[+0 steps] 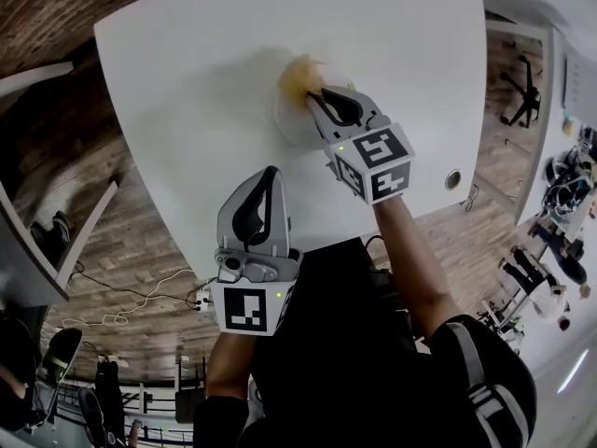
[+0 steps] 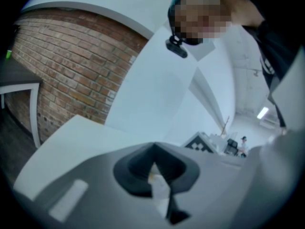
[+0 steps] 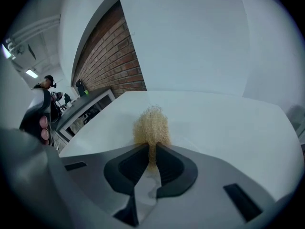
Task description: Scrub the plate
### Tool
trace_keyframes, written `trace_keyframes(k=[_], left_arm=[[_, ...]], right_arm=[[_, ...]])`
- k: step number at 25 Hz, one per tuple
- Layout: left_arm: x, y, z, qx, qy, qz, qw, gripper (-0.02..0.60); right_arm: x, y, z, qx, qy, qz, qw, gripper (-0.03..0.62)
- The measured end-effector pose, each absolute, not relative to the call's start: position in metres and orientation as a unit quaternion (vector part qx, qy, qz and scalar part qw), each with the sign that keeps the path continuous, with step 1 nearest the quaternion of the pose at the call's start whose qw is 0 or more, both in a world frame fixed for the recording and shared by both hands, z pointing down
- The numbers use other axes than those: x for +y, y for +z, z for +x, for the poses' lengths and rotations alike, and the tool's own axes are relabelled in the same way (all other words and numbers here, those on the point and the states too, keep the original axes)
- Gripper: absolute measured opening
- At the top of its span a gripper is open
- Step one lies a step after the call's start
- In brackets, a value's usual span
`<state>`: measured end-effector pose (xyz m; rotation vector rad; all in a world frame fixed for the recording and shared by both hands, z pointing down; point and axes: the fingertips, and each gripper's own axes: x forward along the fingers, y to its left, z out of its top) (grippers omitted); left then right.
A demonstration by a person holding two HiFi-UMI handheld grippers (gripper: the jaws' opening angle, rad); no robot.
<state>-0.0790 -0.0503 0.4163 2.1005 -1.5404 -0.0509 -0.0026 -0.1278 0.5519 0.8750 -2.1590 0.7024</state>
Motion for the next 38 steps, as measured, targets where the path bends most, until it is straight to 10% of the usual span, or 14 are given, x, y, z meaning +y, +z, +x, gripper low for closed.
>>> trace_keyframes(k=[38], left_arm=[[-0.050,0.427,-0.057,-0.552,-0.015,0.790,0.266,0.003]], right_arm=[[-0.072,0.546,0.063,-0.812,0.280,0.332,0.389,0.043]])
